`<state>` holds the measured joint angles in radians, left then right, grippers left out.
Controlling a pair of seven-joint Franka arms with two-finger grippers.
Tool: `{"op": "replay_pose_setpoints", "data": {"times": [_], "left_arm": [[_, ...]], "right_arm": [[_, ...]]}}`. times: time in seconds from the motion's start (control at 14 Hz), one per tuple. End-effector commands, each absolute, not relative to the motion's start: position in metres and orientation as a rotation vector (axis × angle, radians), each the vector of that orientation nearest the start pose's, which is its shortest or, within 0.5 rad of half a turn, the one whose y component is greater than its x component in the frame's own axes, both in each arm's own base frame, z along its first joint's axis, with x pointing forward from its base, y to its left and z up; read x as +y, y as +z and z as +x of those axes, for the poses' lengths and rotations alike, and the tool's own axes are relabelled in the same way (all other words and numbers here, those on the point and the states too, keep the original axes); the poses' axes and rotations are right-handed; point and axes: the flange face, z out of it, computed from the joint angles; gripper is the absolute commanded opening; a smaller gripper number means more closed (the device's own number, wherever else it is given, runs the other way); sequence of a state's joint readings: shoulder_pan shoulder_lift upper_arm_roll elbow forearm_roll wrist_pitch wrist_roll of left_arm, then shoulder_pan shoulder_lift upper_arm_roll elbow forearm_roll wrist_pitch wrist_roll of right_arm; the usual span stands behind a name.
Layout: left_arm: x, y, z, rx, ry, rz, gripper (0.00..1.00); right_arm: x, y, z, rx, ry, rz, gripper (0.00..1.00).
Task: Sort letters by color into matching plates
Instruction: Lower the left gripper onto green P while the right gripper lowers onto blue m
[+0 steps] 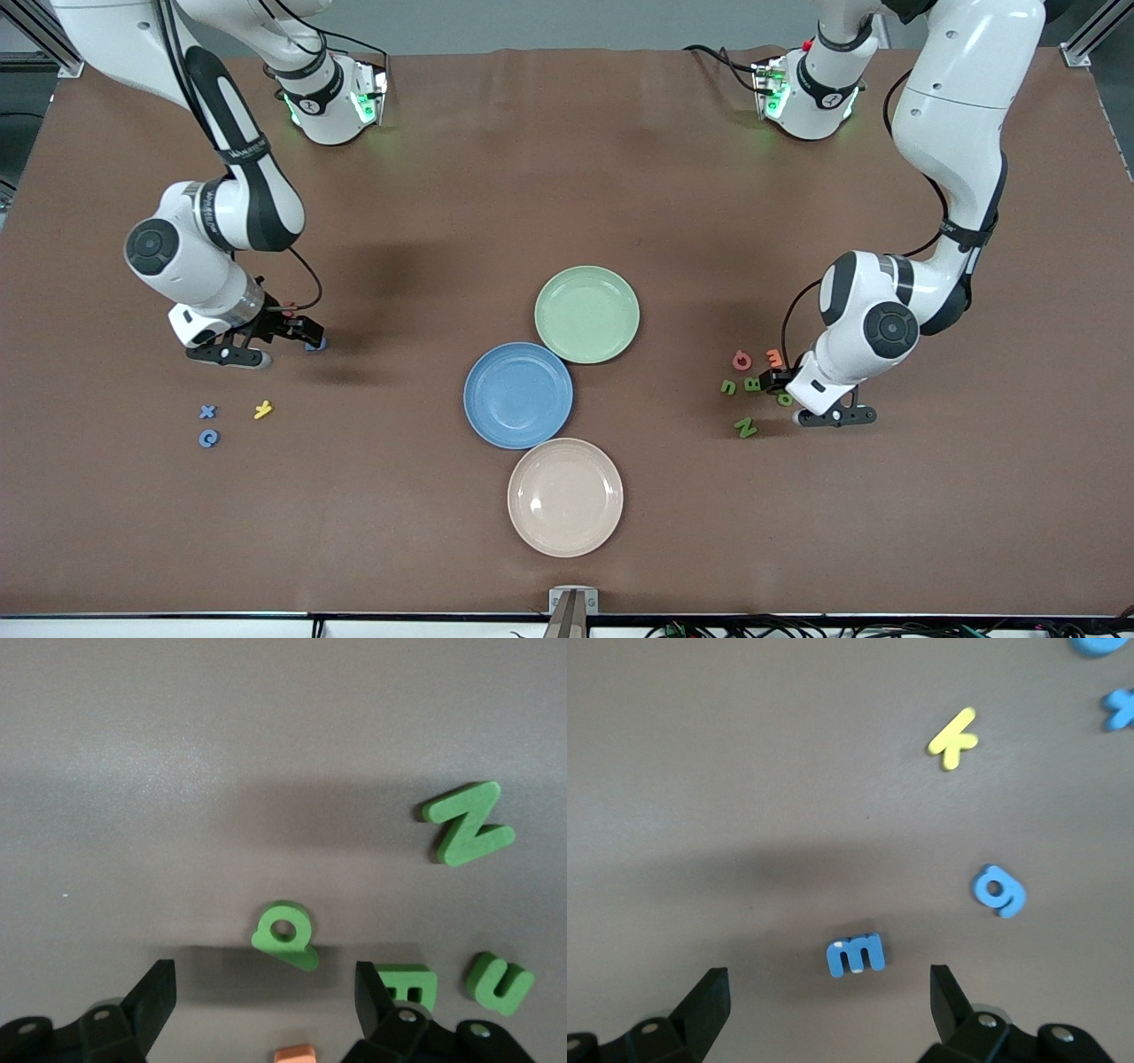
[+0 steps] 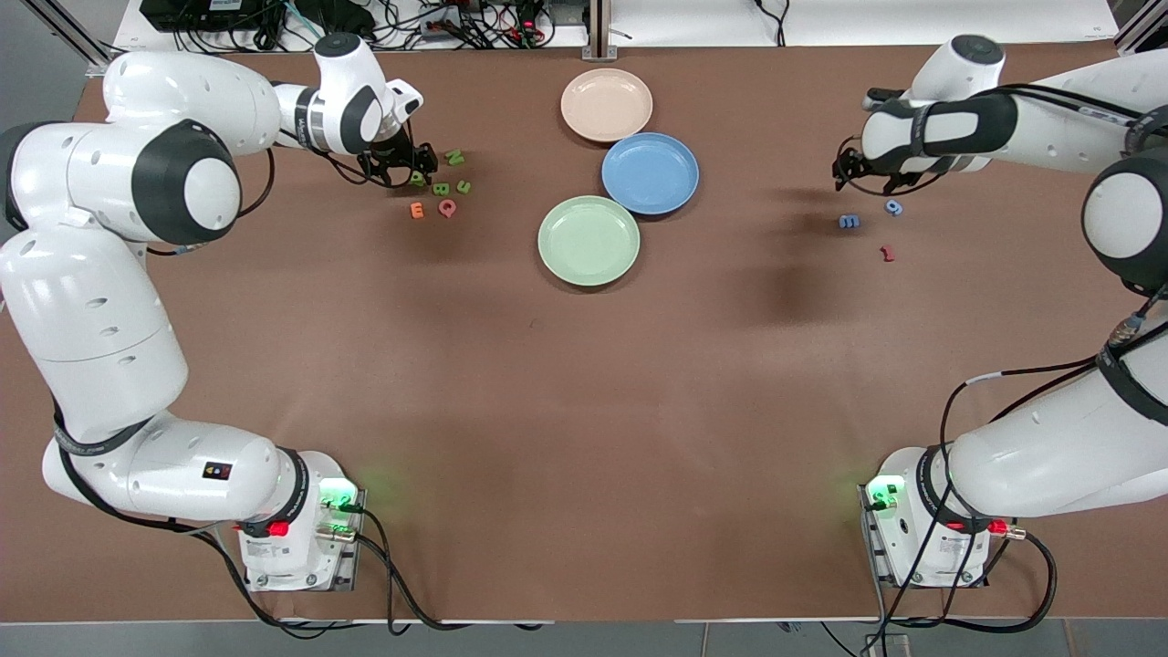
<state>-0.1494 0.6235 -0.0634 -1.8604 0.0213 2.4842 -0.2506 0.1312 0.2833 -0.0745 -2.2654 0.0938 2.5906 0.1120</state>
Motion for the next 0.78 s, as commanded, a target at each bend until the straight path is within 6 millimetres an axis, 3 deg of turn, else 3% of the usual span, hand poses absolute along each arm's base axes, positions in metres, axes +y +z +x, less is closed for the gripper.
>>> {"op": "replay_pose_setpoints", "data": {"times": [0.0, 0.21, 0.71], "left_arm": [[-0.134, 0.176, 0.632, -0.058, -0.034, -3.156, 0.80], [-0.133, 0.177, 0.634, -0.061, -0.041, -3.157, 0.68], [-0.135, 0.173, 0.636, -0.058, -0.037, -3.156, 0.37]], "right_arm": [[0.027, 0.215, 0.540, 0.229, -0.097, -3.101, 1.00], [0.029, 0.184, 0.529, 0.220, -0.128, -3.111, 0.99], [0.027, 0.172, 0.525, 0.213, -0.098, -3.118, 0.87]]}}
